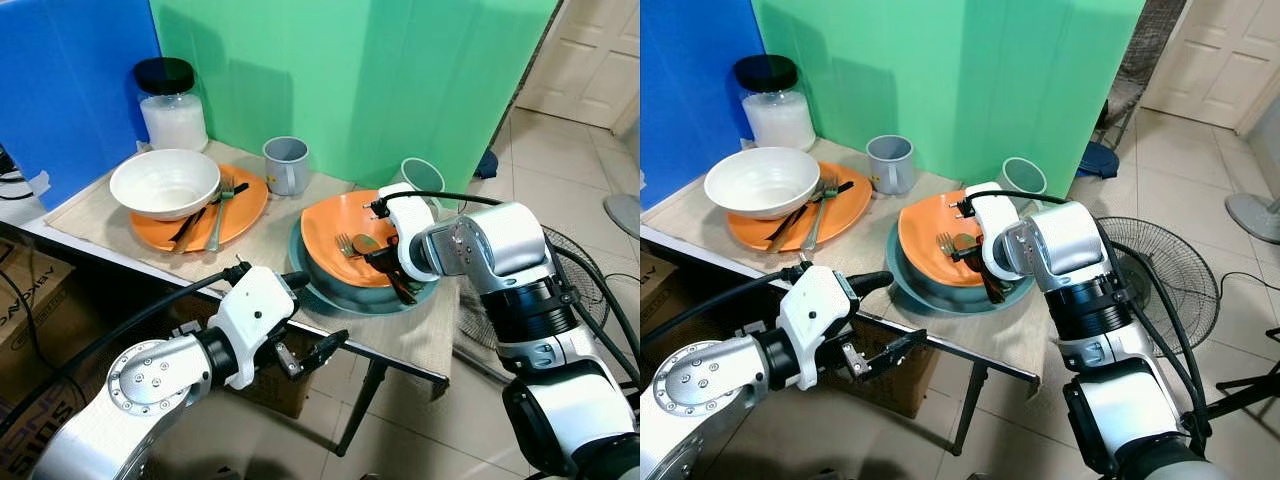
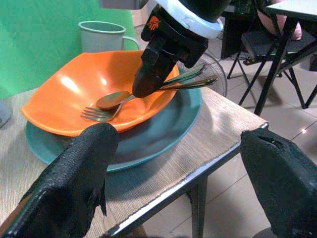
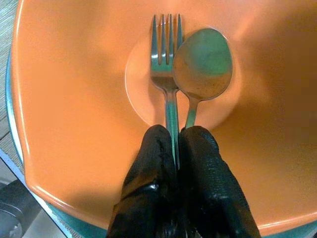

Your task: Setting the table

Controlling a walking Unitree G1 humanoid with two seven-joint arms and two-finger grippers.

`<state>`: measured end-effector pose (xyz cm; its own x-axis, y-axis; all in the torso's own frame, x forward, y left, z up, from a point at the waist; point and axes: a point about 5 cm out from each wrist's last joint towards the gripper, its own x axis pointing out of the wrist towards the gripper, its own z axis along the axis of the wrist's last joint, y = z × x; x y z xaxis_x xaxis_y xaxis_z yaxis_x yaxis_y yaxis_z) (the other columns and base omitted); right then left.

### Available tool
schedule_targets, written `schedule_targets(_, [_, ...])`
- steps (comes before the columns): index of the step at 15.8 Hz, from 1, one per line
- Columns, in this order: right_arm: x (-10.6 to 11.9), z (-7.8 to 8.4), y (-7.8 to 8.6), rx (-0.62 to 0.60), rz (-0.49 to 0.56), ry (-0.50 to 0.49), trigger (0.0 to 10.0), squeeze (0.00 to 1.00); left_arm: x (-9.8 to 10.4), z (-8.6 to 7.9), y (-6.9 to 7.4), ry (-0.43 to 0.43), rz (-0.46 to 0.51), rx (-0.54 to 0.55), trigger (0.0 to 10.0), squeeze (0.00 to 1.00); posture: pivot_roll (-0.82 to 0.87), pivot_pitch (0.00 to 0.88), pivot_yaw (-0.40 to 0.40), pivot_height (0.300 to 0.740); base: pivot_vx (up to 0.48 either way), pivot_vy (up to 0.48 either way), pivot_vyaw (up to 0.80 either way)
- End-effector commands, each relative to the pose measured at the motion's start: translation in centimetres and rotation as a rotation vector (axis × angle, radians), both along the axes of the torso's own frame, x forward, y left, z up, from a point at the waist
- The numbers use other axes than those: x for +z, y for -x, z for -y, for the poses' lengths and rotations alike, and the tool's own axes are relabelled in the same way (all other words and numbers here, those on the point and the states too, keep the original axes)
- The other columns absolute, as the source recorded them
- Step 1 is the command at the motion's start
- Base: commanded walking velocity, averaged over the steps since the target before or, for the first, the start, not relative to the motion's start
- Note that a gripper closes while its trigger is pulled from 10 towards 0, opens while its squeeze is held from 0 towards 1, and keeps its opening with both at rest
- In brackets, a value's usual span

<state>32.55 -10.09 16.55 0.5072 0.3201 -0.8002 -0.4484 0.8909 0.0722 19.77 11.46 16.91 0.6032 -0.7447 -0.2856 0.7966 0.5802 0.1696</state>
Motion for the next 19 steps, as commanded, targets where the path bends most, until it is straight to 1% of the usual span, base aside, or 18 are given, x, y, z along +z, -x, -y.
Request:
schedule_targets(1, [-1.0, 0.0, 0.5, -0.002, -0.053, -0.011, 0.0, 0.00, 0.0, 0.0, 0.1, -0.010, 0.005, -0.003, 10.0, 0.00, -0.06, 0.000, -0.094, 0.740, 0.000, 0.000, 0.00])
schedule_targets(2, [-0.8, 0.0, 0.5, 0.000, -0.049, -0.016, 0.0, 0.00, 0.0, 0.0, 0.1, -0.010, 0.005, -0.003, 10.0, 0.00, -0.06, 0.000, -0.094, 0.740, 0.000, 0.000, 0.00])
schedule_targets(3, [-0.1, -0.1, 0.6, 0.011, -0.029, -0.051, 0.0, 0.00, 0.1, -0.1, 0.2, -0.014, 0.006, -0.003, 10.0, 0.00, -0.06, 0.000, -0.091, 0.740, 0.000, 0.000, 0.00])
schedule_targets(5, [0.9, -0.1, 0.9, 0.029, -0.011, -0.085, 0.0, 0.00, 0.2, -0.2, 0.3, -0.014, 0.008, -0.004, 10.0, 0.00, -0.06, 0.000, -0.090, 0.740, 0.000, 0.000, 0.00])
schedule_targets(8, [2.2, 0.2, 1.0, 0.043, 0.016, -0.116, 0.0, 0.00, 0.3, -0.3, 0.3, -0.012, 0.011, -0.004, 10.0, 0.00, -0.06, 0.000, -0.084, 0.740, 0.000, 0.000, 0.00])
schedule_targets(9, [2.7, 0.4, 0.9, 0.046, 0.042, -0.126, 0.0, 0.00, 0.3, -0.2, 0.3, -0.011, 0.010, -0.006, 10.0, 0.00, -0.07, 0.000, -0.083, 0.740, 0.000, 0.000, 0.00])
schedule_targets(10, [2.8, 0.4, 0.9, 0.048, 0.051, -0.129, 0.0, 0.00, 0.3, -0.2, 0.3, -0.011, 0.010, -0.007, 10.0, 0.00, -0.07, 0.000, -0.083, 0.740, 0.000, 0.000, 0.00])
schedule_targets(11, [3.3, 0.3, 0.8, 0.052, 0.100, -0.162, 0.0, 0.00, 0.2, -0.2, 0.2, -0.011, 0.011, -0.006, 10.0, 0.00, -0.07, 0.000, -0.081, 0.740, 0.000, 0.000, 0.00])
schedule_targets(12, [3.4, 0.3, 0.8, 0.054, 0.103, -0.159, 0.0, 0.00, 0.2, -0.2, 0.1, -0.011, 0.011, -0.006, 10.0, 0.00, -0.07, 0.000, -0.081, 0.740, 0.000, 0.000, 0.00])
schedule_targets(13, [3.6, 0.2, 0.7, 0.062, 0.139, -0.170, 0.0, 0.00, 0.3, -0.2, 0.1, -0.011, 0.012, -0.006, 10.0, 0.00, -0.07, 0.000, -0.081, 0.740, 0.000, 0.000, 0.00])
schedule_targets(14, [3.7, 0.1, 0.7, 0.064, 0.148, -0.175, 0.0, 0.00, 0.3, -0.2, 0.1, -0.010, 0.013, -0.007, 10.0, 0.00, -0.07, 0.000, -0.081, 0.740, 0.000, 0.000, 0.00])
schedule_targets(15, [3.8, 0.1, 0.7, 0.067, 0.178, -0.189, 0.0, 0.00, 0.3, -0.2, 0.1, -0.009, 0.014, -0.003, 10.0, 0.00, -0.06, 0.004, -0.080, 0.740, 0.000, 0.000, 0.00])
schedule_targets(17, [4.1, 0.1, 0.4, 0.074, 0.302, -0.226, 0.0, 0.00, 0.3, -0.4, 0.0, -0.007, 0.022, 0.020, 10.0, 0.00, -0.06, 0.007, -0.075, 0.740, 0.000, 0.000, 0.00])
schedule_targets(18, [4.0, 0.2, 0.5, 0.076, 0.313, -0.235, 0.0, 0.00, 0.2, -0.4, -0.1, -0.005, 0.024, 0.026, 10.0, 0.00, -0.06, 0.007, -0.075, 0.740, 0.000, 0.000, 0.00])
schedule_targets(19, [3.2, 0.3, 0.8, 0.078, 0.354, -0.270, 0.0, 0.00, 0.2, -0.5, -0.1, -0.005, 0.030, 0.045, 10.0, 0.00, -0.06, 0.010, -0.070, 0.740, 0.000, 0.000, 0.00])
